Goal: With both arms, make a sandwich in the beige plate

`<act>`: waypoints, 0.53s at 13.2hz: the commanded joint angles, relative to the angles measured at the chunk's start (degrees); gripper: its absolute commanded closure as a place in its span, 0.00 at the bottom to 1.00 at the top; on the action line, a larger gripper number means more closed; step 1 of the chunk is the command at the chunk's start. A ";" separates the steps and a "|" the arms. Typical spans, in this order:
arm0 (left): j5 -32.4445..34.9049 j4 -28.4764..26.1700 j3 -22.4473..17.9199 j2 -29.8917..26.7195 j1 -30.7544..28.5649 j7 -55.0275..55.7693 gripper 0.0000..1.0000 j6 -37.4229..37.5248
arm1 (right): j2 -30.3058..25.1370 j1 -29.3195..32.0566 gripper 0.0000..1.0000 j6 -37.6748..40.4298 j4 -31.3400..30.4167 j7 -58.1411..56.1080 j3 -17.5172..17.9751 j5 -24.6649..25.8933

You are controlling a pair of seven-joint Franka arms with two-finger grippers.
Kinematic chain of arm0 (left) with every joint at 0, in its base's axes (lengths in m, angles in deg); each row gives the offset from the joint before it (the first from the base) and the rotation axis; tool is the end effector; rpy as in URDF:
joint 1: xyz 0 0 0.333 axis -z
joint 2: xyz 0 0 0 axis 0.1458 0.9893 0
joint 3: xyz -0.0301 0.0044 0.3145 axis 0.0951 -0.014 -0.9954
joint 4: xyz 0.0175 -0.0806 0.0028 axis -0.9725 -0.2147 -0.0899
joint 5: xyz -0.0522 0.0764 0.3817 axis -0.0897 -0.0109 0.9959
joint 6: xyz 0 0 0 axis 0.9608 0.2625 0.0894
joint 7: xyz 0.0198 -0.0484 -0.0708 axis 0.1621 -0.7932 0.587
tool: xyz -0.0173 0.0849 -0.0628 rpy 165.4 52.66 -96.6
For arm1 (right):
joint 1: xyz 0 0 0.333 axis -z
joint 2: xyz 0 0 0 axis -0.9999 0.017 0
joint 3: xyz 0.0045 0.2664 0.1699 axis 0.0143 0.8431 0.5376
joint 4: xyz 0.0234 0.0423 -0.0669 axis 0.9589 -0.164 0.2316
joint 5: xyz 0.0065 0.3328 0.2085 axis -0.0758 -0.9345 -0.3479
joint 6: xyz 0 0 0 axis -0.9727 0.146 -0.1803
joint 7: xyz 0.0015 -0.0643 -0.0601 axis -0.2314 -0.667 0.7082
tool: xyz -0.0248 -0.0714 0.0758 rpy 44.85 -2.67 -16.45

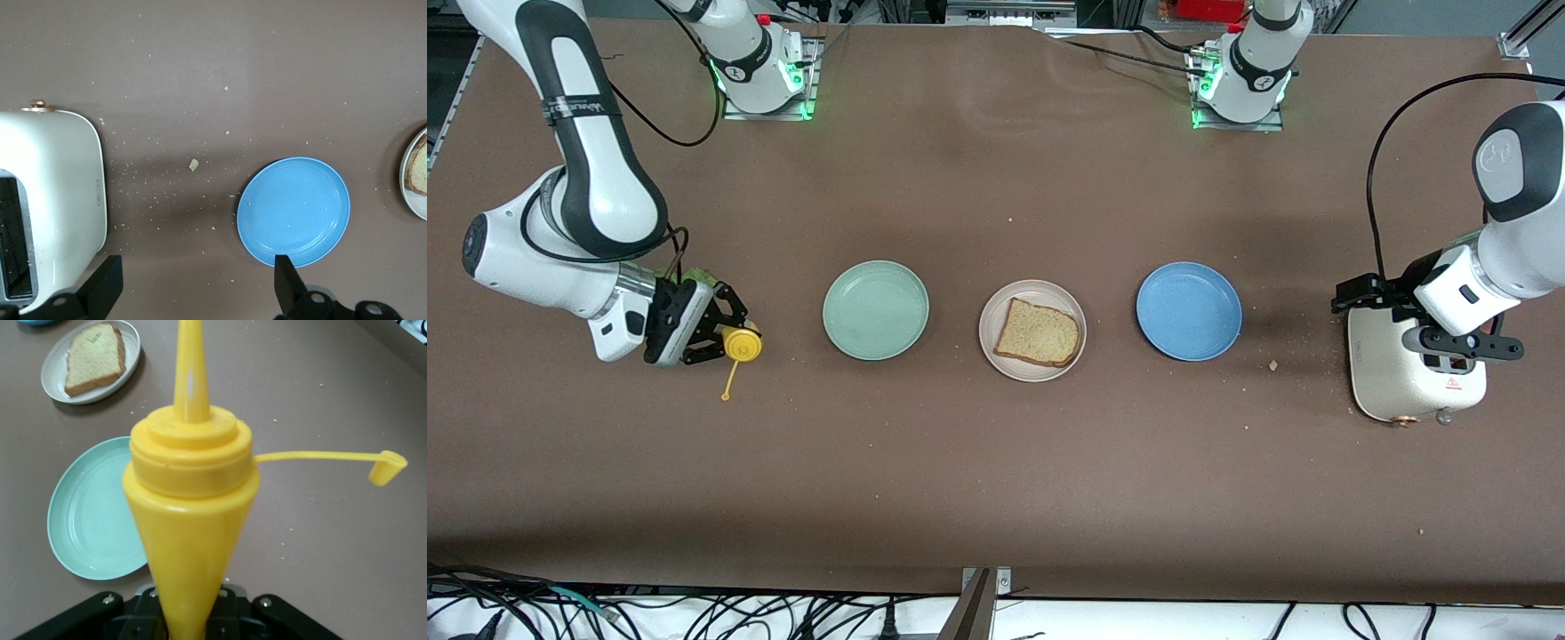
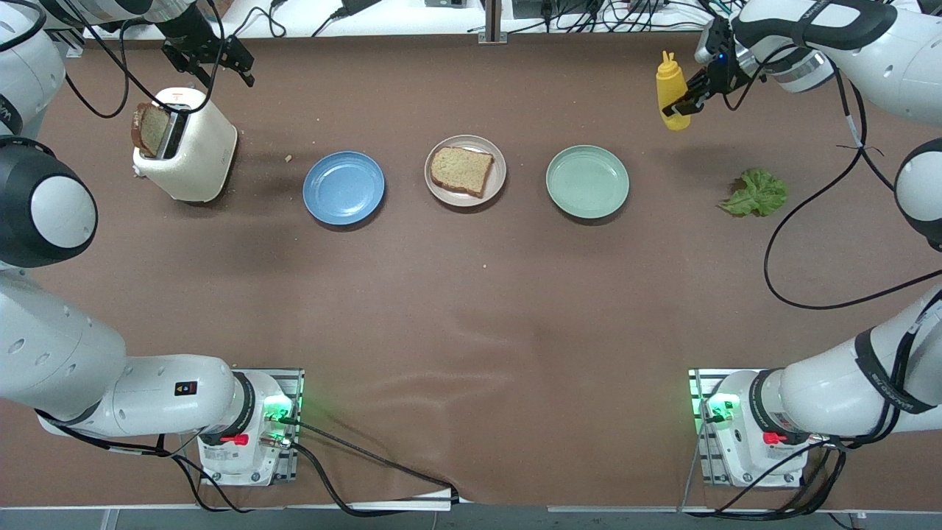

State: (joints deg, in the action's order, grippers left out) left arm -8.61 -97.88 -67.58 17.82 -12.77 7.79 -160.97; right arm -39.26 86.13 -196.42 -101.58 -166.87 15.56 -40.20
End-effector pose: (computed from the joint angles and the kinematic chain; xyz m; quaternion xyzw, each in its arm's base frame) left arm 0.6128 0.0222 0.4450 0.9968 -0.0420 -0.0407 0.0554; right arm 0.6026 0.0447 0.3035 -0.8269 -0.4883 -0.1724 0.2194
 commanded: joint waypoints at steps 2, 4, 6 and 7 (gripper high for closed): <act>2.36 0.47 0.43 -0.26 -0.27 0.91 0.00 0.77 | -4.51 5.09 1.00 -1.48 -8.51 -12.36 3.89 -8.25; 2.36 0.47 0.43 -0.26 -0.27 0.91 0.00 0.77 | -5.47 7.11 1.00 -0.96 -11.58 -18.70 5.39 -10.46; 3.14 0.47 0.51 -0.17 -0.27 0.91 0.00 0.68 | -5.65 7.21 1.00 -0.69 -13.26 -26.42 5.48 -11.78; 4.63 0.47 0.60 -0.08 -0.27 0.91 0.00 0.68 | -5.65 7.55 1.00 -0.52 -14.40 -29.86 5.48 -13.96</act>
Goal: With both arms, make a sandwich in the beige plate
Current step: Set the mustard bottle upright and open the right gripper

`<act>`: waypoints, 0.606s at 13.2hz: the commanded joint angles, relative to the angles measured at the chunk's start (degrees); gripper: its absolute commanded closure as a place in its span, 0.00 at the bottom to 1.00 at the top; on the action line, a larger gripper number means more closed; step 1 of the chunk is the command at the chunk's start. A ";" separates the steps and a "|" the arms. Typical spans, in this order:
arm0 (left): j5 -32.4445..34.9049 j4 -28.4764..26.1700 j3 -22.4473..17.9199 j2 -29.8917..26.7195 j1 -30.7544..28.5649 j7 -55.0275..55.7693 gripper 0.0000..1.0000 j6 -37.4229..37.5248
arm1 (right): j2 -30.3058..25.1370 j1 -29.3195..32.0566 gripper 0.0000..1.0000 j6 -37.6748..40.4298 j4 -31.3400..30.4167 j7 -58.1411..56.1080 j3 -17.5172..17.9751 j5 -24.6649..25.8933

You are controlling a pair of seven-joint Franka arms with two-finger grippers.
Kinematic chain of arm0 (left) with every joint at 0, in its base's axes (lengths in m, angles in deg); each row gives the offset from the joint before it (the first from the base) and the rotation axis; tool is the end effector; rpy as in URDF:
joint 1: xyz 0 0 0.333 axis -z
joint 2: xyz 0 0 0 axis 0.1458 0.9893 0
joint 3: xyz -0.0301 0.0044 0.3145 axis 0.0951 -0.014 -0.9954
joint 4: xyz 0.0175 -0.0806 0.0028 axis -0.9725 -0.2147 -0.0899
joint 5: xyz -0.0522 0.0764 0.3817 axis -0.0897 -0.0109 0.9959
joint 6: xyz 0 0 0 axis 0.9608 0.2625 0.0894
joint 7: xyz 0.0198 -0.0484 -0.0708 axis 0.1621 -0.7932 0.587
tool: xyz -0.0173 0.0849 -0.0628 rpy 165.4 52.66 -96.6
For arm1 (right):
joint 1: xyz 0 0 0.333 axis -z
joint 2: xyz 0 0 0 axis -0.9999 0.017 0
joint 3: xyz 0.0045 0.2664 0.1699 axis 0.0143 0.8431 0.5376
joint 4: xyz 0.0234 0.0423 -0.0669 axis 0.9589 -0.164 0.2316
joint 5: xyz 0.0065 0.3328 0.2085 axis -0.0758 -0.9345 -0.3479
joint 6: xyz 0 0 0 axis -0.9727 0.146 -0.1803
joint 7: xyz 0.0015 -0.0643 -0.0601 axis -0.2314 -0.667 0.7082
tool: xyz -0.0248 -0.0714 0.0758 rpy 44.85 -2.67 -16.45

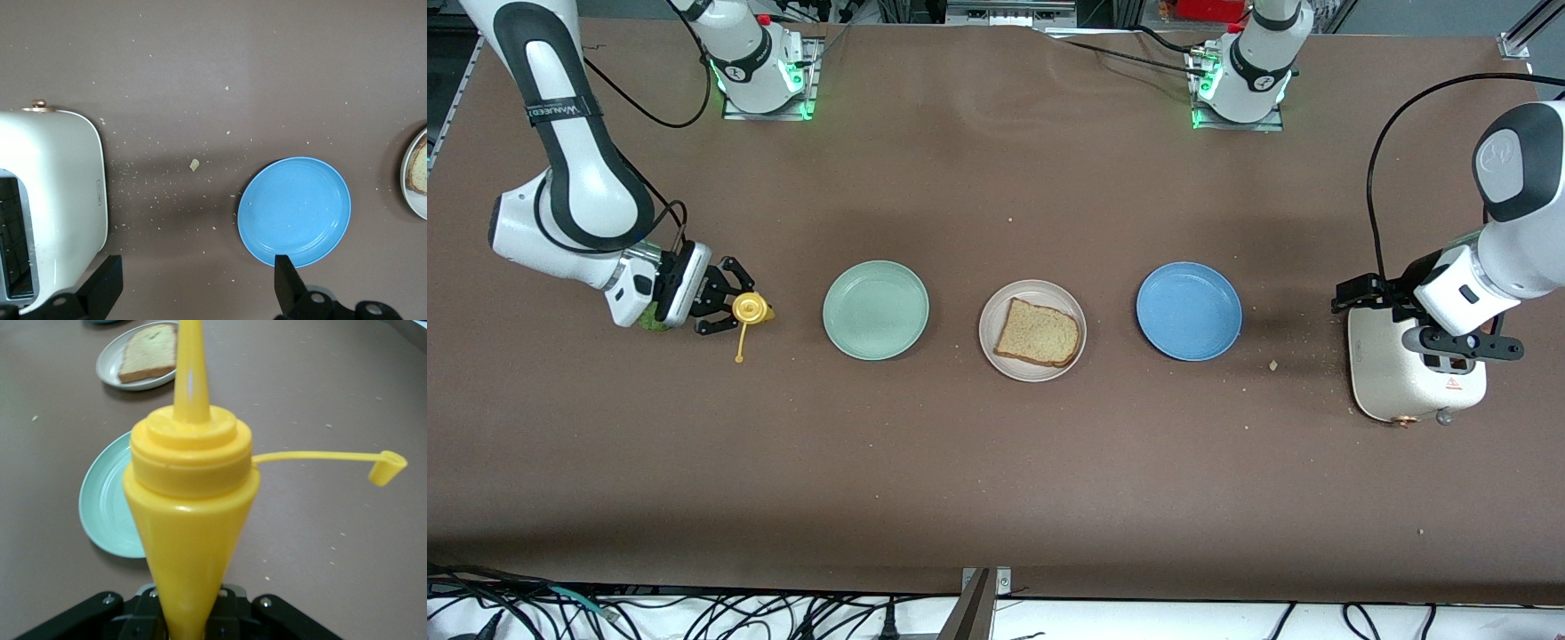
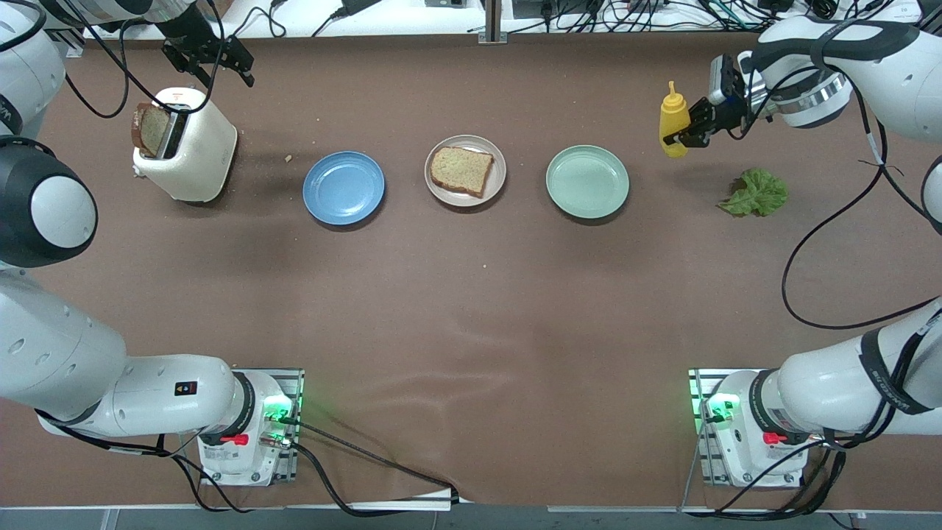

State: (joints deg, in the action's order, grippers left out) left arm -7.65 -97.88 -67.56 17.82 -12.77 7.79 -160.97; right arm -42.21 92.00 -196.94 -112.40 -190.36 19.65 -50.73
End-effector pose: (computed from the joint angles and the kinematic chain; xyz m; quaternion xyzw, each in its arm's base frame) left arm 0.6127 0.0233 0.4449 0.9970 -0.0449 -0.0415 0.0476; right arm 0.5473 0.0273 0.2600 -0.7613 -0.5540 -0.2233 0.2524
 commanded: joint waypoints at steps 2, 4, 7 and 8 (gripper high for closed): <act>4.04 0.47 0.59 0.01 -0.27 0.91 0.00 0.68 | -2.53 2.55 1.00 0.53 -5.69 -14.63 1.39 -9.49; 4.04 0.47 0.50 -0.17 -0.27 0.91 0.00 0.68 | -2.27 4.05 1.00 3.33 -6.75 -20.97 1.21 -13.02; 4.04 0.73 0.50 -0.17 -0.27 0.91 0.00 0.68 | -1.39 6.60 1.00 6.06 -8.33 -26.43 0.16 -13.12; 4.04 0.73 0.50 -0.08 -0.27 0.91 0.00 0.60 | -0.34 8.00 1.00 6.85 -8.51 -28.27 0.07 -13.12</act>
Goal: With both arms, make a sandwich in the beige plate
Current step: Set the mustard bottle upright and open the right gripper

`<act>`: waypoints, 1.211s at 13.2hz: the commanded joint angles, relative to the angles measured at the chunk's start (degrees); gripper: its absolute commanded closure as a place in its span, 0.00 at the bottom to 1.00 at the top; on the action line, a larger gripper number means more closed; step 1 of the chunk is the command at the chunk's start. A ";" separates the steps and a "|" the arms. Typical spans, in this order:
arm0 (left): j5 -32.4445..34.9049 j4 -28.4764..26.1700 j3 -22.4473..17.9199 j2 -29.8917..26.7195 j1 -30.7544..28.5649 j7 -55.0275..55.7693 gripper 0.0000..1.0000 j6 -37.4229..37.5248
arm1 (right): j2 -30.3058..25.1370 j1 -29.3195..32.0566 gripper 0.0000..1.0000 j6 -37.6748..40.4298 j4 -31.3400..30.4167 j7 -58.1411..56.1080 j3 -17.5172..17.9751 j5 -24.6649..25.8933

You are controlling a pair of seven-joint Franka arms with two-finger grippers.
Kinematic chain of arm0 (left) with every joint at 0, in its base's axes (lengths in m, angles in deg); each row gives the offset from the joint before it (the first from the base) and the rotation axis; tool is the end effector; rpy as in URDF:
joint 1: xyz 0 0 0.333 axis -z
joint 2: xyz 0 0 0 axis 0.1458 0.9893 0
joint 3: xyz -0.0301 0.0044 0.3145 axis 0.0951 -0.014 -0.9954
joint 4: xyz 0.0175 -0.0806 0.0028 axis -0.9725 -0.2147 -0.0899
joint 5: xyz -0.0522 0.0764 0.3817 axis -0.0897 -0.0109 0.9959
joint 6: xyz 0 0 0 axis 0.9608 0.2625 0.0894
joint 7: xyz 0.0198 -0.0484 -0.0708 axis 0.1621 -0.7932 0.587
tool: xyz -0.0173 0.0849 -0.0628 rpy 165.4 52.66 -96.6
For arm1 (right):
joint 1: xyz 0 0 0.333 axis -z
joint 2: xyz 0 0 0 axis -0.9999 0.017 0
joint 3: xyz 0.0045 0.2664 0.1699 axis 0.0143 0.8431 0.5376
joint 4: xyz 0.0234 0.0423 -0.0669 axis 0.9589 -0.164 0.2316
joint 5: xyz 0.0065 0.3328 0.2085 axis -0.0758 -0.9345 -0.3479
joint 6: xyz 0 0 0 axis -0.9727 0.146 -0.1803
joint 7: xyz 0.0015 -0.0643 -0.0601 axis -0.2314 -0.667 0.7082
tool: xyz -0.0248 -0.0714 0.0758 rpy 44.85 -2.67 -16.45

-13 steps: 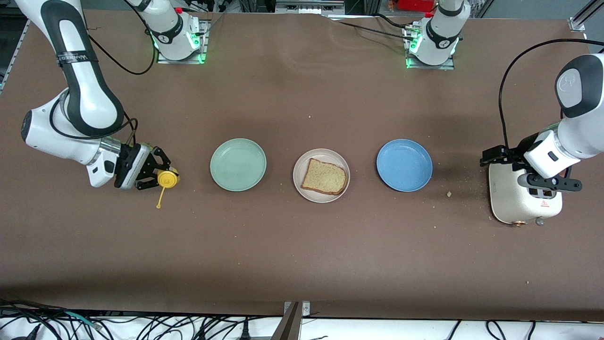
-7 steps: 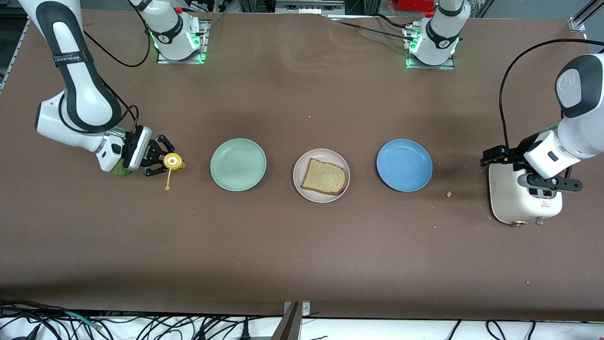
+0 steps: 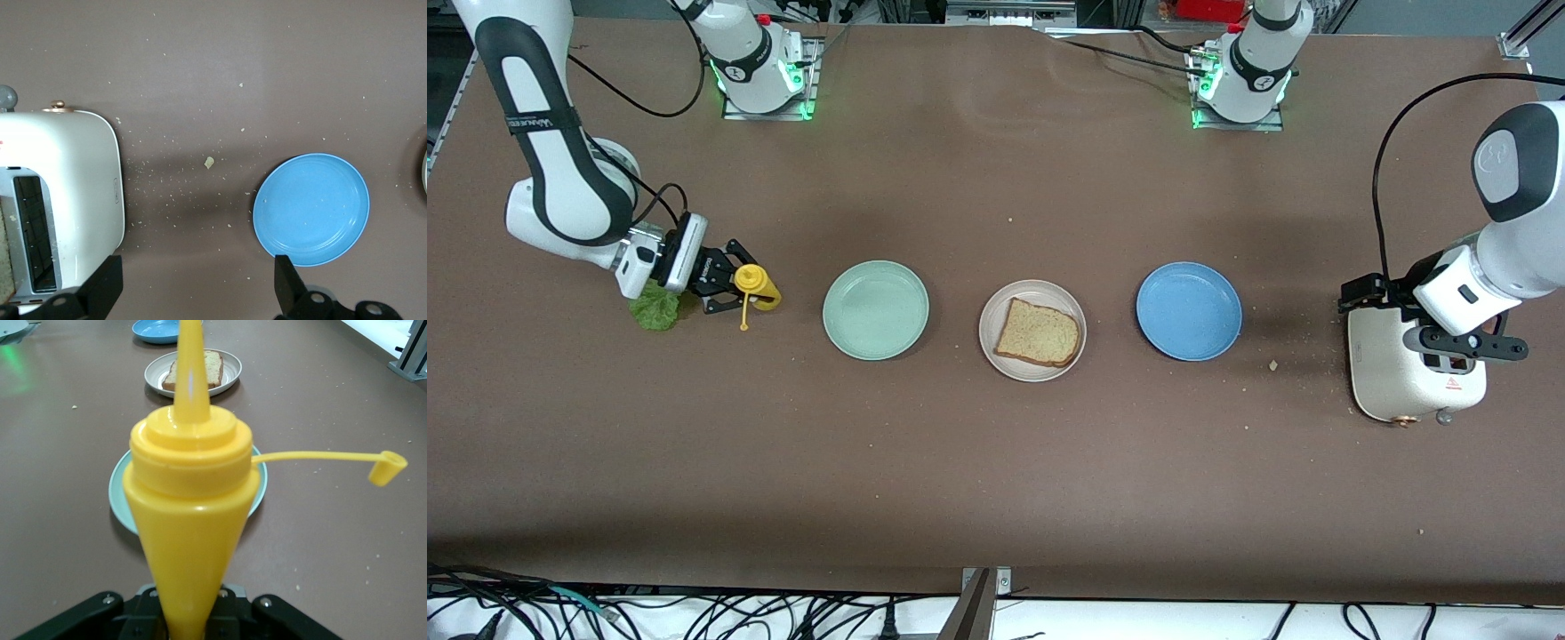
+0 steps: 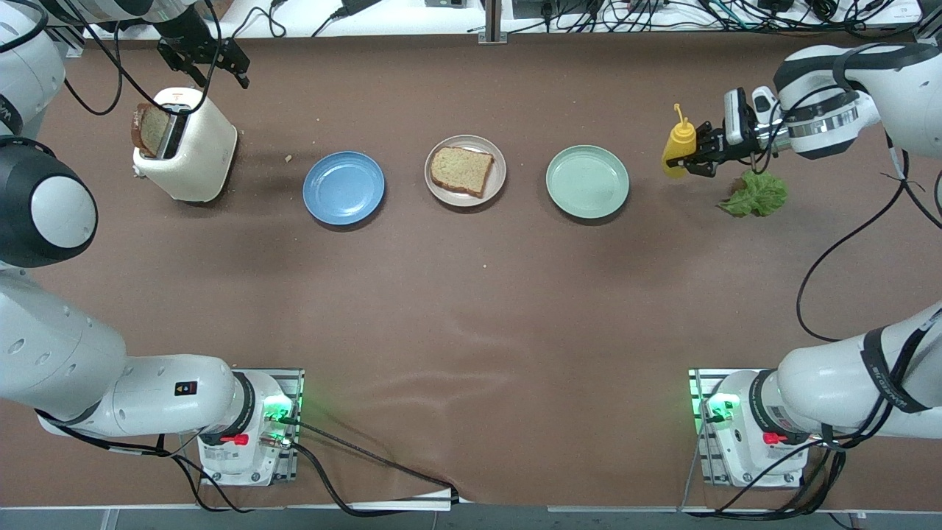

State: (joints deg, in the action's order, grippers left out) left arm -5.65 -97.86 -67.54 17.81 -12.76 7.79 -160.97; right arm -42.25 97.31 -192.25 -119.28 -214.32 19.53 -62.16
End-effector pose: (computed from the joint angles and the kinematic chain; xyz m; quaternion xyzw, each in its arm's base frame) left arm 0.6125 0.0257 0.4450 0.9973 -0.0509 -0.0430 0.0312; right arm 0.5017 -0.0075 0.2189 -0.6980 -0.5852 -0.3025 0.2808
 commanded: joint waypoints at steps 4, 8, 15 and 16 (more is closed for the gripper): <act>2.13 0.71 0.48 -0.17 -0.27 2.05 0.00 0.60 | 4.27 6.39 1.00 7.16 -1.72 -10.38 0.20 -4.92; 2.13 0.71 0.48 -0.17 -0.27 2.05 0.00 0.60 | 7.53 6.83 1.00 8.85 -1.55 -13.65 -0.86 -6.96; 3.26 0.71 0.48 -0.25 -0.28 2.05 0.00 0.60 | 9.03 6.92 0.49 8.76 -1.37 -14.18 -0.86 -7.66; 3.53 0.71 0.48 -0.25 -0.27 2.05 0.00 0.60 | 8.94 7.01 0.46 8.76 -1.37 -14.00 -0.86 -7.66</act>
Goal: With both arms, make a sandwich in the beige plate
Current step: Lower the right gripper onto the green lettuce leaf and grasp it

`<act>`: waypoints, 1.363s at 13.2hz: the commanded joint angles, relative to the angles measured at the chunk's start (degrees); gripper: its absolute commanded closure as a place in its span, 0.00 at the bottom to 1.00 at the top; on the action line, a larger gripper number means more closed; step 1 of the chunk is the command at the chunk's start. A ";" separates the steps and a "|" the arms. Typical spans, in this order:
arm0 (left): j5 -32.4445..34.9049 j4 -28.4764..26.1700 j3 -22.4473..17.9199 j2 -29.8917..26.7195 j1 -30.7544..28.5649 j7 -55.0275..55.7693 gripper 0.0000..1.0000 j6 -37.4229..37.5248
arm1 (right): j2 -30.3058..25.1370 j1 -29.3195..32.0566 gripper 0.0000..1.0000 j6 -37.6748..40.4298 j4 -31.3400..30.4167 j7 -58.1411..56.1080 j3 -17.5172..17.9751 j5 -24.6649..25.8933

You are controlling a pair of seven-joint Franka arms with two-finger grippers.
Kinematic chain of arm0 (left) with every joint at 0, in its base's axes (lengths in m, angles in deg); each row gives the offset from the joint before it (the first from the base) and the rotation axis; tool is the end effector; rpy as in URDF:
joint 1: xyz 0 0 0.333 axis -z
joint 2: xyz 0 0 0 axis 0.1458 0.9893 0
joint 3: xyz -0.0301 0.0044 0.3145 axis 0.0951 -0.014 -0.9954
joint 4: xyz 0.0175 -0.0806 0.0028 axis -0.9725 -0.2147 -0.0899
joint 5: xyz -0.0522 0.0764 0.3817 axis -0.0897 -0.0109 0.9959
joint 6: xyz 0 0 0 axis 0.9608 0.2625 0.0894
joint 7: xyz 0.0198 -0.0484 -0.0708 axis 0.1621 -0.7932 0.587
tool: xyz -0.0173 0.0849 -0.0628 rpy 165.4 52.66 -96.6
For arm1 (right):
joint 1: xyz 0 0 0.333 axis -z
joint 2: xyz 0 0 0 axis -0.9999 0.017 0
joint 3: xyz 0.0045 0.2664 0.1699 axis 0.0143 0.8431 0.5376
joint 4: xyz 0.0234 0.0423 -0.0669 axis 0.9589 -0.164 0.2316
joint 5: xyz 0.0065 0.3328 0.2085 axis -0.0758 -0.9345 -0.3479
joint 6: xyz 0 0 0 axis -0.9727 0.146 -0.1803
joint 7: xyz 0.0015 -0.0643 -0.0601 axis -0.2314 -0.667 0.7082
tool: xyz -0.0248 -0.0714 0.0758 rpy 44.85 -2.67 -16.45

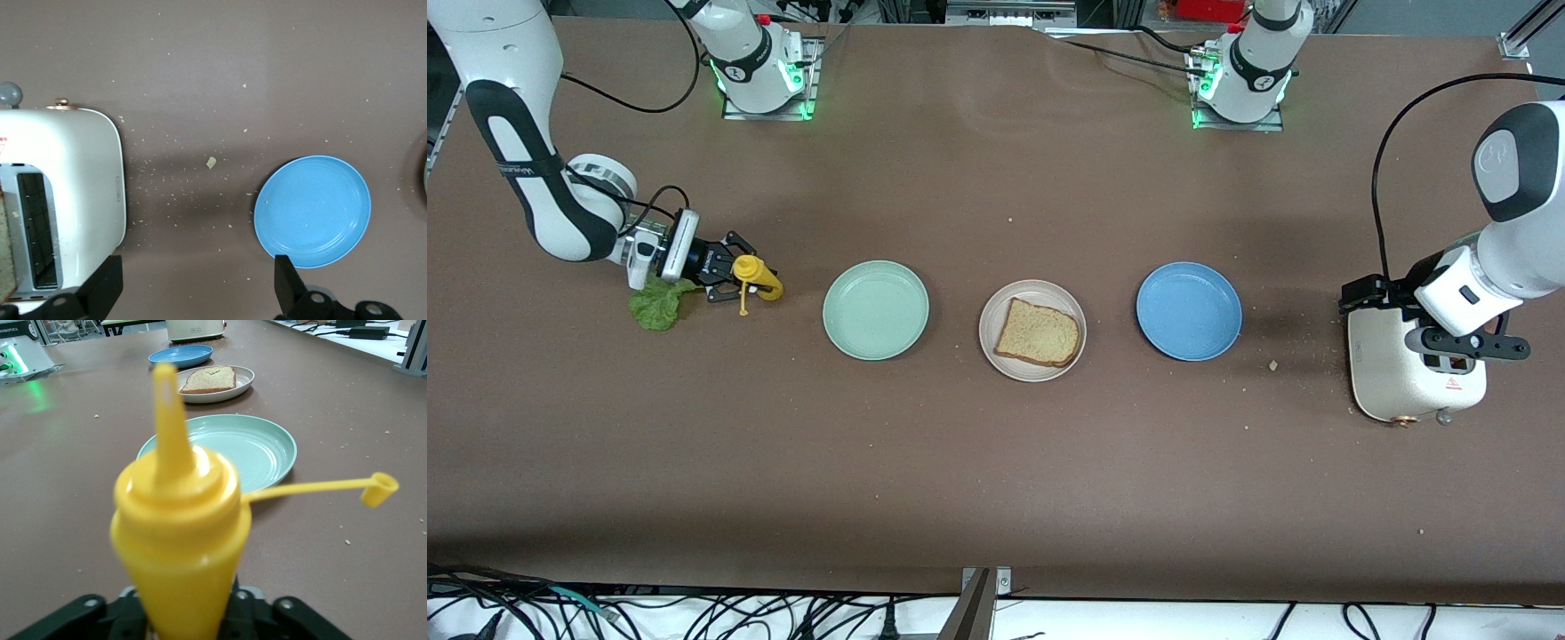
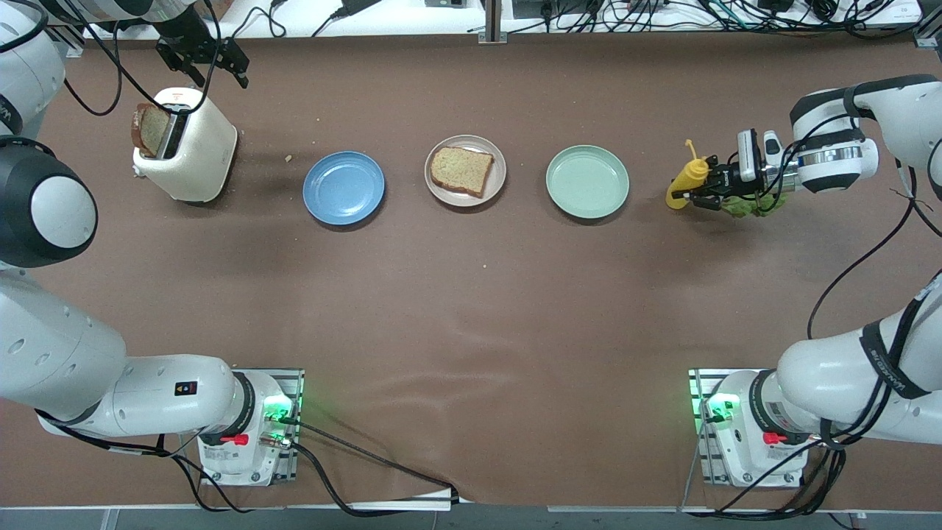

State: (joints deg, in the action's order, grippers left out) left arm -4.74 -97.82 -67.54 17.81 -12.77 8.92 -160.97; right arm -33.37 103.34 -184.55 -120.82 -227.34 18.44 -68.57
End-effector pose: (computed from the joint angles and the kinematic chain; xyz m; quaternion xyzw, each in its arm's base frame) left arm 0.6126 0.0270 0.4452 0.9978 -0.0435 -0.0437 0.0233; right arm 0.4620 -0.0428 0.1410 -0.6820 -0.5437 -0.3484 0.3434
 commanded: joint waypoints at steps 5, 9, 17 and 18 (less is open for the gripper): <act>2.63 0.67 0.40 -0.25 -0.62 0.92 0.00 0.60 | -0.20 1.51 0.23 -0.33 0.61 0.07 -2.57 0.49; 2.63 0.67 0.40 -0.25 -0.71 0.92 0.00 0.60 | -2.13 1.51 0.22 -4.29 1.84 9.81 -5.13 10.85; 2.63 0.75 0.40 -0.08 -1.06 0.84 0.00 0.33 | -9.25 1.42 0.17 -7.99 10.18 49.94 -5.14 41.42; 2.63 0.75 0.40 -0.08 -1.15 0.84 0.00 0.33 | -9.87 1.34 0.13 -7.99 10.97 55.57 -4.70 44.94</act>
State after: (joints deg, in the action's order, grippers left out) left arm -4.40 -97.73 -67.63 17.79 -13.55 8.97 -161.02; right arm -41.36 104.53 -192.32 -110.53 -180.92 12.83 -29.27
